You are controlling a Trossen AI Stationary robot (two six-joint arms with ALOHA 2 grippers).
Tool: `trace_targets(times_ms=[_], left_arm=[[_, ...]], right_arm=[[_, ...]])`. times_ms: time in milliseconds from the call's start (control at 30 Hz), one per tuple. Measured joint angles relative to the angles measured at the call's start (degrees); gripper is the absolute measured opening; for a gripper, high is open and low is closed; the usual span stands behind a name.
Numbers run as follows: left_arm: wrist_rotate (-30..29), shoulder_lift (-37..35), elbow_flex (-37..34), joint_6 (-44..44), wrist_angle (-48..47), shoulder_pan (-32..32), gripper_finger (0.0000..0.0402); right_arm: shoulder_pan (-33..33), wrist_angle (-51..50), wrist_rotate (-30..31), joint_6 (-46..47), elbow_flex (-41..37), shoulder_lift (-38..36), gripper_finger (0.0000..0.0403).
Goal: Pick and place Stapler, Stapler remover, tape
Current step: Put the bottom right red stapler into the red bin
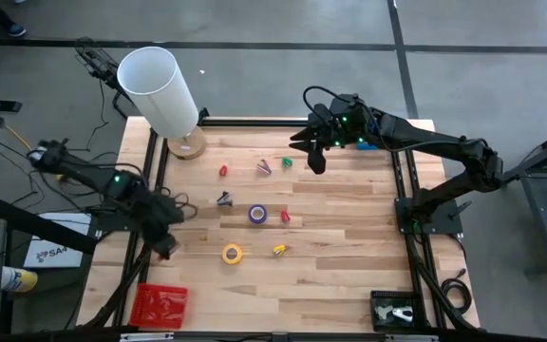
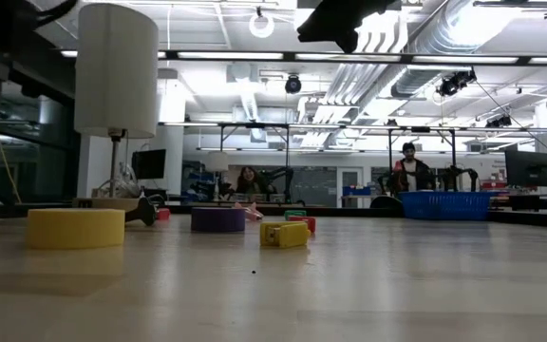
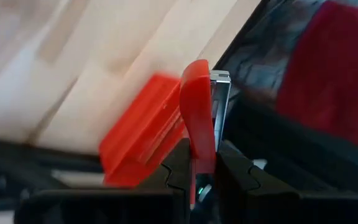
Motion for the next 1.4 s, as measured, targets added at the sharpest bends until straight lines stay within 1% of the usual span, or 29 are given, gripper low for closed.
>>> trace_targets(times_ms=[200,400,533,667,767,833,900,967,1100,1267,1400], left_arm=[[-0.22,6.36,0.0,-7.05,2.56,-11.14,0.0035],[-0.81,14.34,0.0,-13.71,13.06,-19.08,0.0035],[-0.57,20.93,0.0,-14.92,19.04,-23.45,0.0035],[0.23,26.84,0.0,-15.03,20.7,-26.78,0.0035],[-0.12,30.2,0.0,-15.36,21.41,-28.36,0.0035],[-1.6,31.81,0.0,-15.33,23.02,-29.06,0.0036],[-3.22,33.29,0.0,-14.65,24.58,-29.42,0.0046],[-3.51,34.6,0.0,-13.55,25.33,-29.43,0.0055],[-3.53,36.84,0.0,-9.14,25.25,-29.37,0.0054],[-1.26,39.25,0.0,-3.51,25.53,-29.32,0.0047],[-1.16,39.97,-0.02,0.35,25.69,-29.32,0.006]], right_arm=[[0.0,-0.03,0.0,-0.03,0.01,0.0,0.0089],[0.0,-0.04,-0.02,-0.42,0.0,0.0,0.0089],[0.0,-0.03,-0.54,-0.5,0.0,0.0,0.0089],[0.0,0.0,-1.2,-1.34,0.0,0.0,0.0089],[0.02,0.02,-1.25,-1.46,0.0,0.0,0.0089],[0.02,0.02,-1.25,-1.48,0.0,0.01,0.0089],[0.02,0.02,-1.25,-1.45,0.0,0.02,0.0089],[0.02,0.0,-1.24,-1.48,0.0,0.02,0.0089],[0.05,-0.14,-1.49,-1.45,0.0,0.02,0.0089],[0.15,-0.25,-2.31,-0.97,0.0,0.02,0.0089],[0.15,-0.27,-2.8,-0.86,0.0,0.02,0.0089]])
